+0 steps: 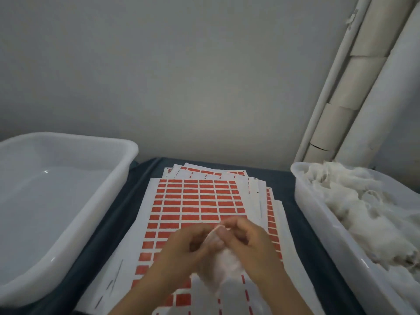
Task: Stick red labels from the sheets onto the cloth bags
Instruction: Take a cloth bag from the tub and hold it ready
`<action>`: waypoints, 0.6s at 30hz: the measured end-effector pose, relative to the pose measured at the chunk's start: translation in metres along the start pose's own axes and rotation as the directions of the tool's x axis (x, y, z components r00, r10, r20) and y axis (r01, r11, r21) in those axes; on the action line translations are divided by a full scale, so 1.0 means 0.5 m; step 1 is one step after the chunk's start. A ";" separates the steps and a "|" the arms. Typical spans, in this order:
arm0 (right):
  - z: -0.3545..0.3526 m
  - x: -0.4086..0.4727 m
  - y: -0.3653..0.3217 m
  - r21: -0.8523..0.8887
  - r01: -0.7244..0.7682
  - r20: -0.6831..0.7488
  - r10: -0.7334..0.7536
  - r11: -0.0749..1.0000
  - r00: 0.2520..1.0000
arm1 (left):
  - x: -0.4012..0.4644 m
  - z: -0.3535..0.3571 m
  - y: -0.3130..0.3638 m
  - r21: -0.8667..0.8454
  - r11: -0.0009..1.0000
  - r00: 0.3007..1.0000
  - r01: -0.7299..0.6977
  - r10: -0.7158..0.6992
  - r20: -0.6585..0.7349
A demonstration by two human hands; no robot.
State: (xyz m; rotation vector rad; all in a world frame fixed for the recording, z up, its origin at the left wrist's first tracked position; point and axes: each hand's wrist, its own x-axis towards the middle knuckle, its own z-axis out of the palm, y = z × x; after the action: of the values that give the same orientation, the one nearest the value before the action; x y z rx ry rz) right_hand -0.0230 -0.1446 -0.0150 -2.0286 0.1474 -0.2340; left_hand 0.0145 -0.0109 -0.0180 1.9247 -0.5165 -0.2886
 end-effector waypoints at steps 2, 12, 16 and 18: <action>0.009 0.000 0.025 0.019 -0.056 -0.043 0.057 0.998 0.997 | 0.007 0.009 -0.032 -0.091 0.993 0.997 0.079 -0.079 0.009; 0.001 -0.010 0.033 0.188 0.015 -0.078 0.000 0.982 0.997 | 0.004 0.015 -0.051 -0.288 0.956 0.997 0.059 -0.042 0.064; -0.010 -0.014 0.035 0.216 0.014 -0.220 0.035 0.976 0.975 | -0.012 0.017 -0.041 -0.339 0.939 0.982 0.066 -0.001 0.188; -0.021 -0.015 0.037 0.332 -0.016 -0.255 0.106 0.943 0.961 | -0.019 0.021 -0.030 -0.358 0.932 0.965 0.058 0.039 0.258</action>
State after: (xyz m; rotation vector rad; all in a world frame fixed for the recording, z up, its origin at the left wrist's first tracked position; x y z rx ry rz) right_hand -0.0327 -0.1605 -0.0277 -1.6515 0.3212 -0.4654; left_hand 0.0051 -0.0099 -0.0361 1.5353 -0.5824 -0.6088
